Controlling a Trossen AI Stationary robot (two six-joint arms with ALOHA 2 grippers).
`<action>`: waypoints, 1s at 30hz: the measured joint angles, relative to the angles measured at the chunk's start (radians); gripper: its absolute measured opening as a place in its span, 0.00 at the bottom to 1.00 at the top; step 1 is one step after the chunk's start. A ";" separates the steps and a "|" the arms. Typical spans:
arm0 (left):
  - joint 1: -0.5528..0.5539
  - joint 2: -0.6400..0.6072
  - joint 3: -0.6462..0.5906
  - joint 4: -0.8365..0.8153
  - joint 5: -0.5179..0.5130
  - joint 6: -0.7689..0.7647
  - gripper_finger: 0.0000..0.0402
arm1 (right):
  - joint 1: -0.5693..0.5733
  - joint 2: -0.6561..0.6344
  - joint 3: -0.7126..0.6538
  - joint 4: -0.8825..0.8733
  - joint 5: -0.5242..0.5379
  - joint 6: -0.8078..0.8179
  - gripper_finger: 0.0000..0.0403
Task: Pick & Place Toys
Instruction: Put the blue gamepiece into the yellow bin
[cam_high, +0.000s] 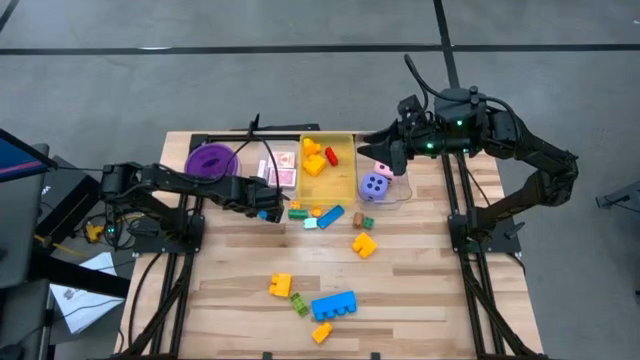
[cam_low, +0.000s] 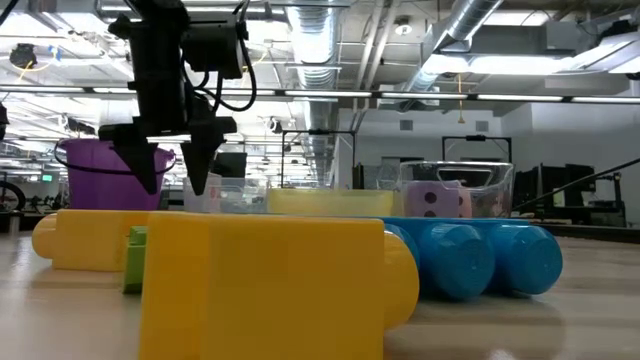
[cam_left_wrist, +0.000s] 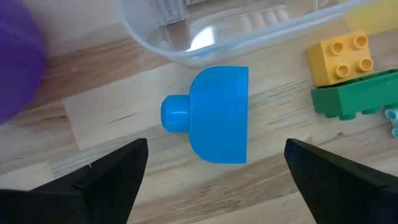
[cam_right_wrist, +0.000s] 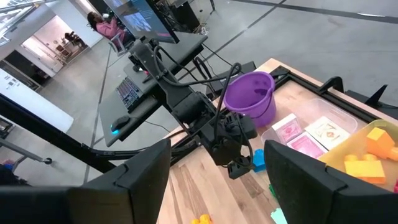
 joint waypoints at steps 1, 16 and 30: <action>0.000 0.000 0.000 0.000 0.000 0.000 0.93 | 0.000 0.000 0.000 0.000 0.000 0.000 0.62; 0.000 0.000 0.000 0.009 -0.021 0.001 0.93 | 0.000 0.000 0.000 0.000 0.000 0.000 0.62; 0.061 0.006 -0.109 0.161 -0.027 0.021 0.93 | 0.000 0.000 0.000 0.002 0.000 0.000 0.62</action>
